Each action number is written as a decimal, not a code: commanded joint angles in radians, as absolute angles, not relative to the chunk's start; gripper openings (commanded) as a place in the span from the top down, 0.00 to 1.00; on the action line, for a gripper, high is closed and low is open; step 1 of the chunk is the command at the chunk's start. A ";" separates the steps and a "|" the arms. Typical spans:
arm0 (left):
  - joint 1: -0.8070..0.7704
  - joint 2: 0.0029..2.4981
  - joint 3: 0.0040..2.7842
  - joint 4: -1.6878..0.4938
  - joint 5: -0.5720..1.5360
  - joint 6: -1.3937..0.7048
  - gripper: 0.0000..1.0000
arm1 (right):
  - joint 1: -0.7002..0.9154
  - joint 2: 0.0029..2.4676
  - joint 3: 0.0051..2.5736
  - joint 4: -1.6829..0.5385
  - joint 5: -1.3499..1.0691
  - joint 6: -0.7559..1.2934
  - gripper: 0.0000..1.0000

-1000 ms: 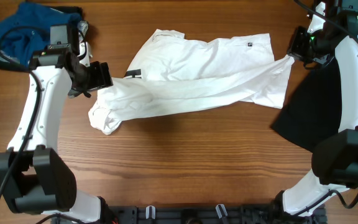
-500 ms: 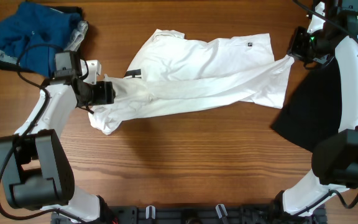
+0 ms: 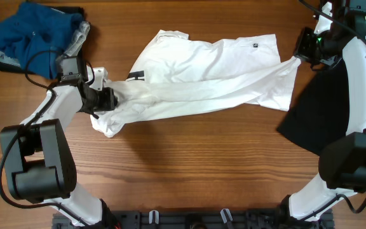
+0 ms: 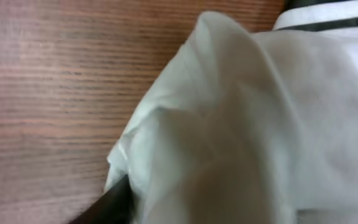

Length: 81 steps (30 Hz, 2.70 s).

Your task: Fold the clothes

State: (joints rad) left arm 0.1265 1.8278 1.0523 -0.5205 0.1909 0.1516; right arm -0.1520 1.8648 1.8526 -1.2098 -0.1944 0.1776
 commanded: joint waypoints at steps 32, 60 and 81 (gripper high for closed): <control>0.130 0.876 1.618 -0.559 0.159 -0.257 0.96 | -0.159 1.520 2.417 -1.591 -0.158 0.133 0.96; 0.126 1.483 1.984 -0.820 0.102 -0.165 0.96 | -0.158 1.868 2.557 -1.604 0.006 0.168 0.96; 0.081 1.616 1.984 -0.851 0.104 -0.164 0.96 | 0.503 2.152 1.908 -1.341 -0.416 -0.411 0.25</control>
